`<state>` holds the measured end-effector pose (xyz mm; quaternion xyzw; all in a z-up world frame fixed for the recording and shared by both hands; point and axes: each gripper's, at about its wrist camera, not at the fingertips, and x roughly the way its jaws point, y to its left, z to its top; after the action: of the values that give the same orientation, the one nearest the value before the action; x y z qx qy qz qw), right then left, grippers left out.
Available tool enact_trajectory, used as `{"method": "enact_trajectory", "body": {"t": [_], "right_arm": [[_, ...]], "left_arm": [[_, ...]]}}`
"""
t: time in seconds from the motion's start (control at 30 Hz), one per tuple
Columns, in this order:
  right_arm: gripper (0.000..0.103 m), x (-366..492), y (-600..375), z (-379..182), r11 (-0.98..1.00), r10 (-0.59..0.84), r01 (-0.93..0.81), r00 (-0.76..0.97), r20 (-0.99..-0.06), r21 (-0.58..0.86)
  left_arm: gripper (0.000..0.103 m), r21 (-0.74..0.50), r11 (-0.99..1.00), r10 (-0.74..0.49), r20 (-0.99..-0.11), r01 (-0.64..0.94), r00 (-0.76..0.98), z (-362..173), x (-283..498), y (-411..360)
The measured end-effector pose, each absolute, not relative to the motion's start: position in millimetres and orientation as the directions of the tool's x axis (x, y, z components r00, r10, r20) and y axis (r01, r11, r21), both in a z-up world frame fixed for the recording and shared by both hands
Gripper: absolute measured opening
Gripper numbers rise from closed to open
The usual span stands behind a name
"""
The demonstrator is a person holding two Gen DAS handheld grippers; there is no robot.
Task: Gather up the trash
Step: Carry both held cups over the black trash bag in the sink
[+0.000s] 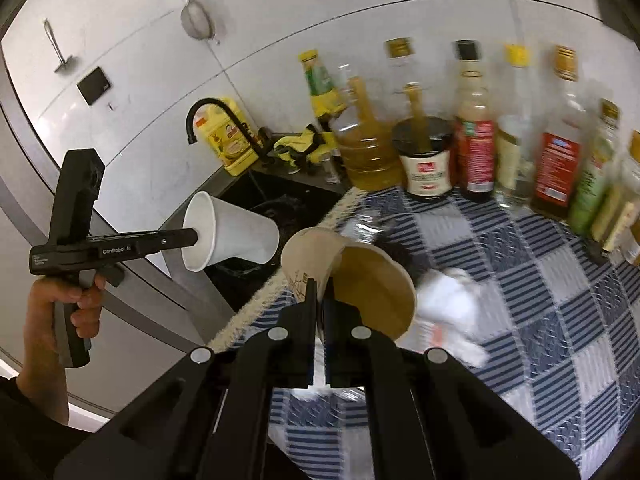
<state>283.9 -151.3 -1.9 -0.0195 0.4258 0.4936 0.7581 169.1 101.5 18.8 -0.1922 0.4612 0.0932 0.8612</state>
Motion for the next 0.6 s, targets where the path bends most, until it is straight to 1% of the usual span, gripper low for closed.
{"method": "enact_trajectory", "body": {"t": [0.3, 0.6], "right_arm": [[0.004, 259.3, -31.0, -15.8, 0.532, 0.658, -0.773, 0.122, -0.743, 0.344], [0.004, 245.0, 71.6, -43.5, 0.561, 0.595, -0.758, 0.092, -0.798, 0.331]], "left_arm": [[0.002, -0.276, 0.894, -0.035, -0.828, -0.353, 0.559, -0.6, 139.5, 217.9], [0.002, -0.277, 0.881, -0.049, -0.86, -0.384, 0.508, -33.3, 124.1, 320.6]]}}
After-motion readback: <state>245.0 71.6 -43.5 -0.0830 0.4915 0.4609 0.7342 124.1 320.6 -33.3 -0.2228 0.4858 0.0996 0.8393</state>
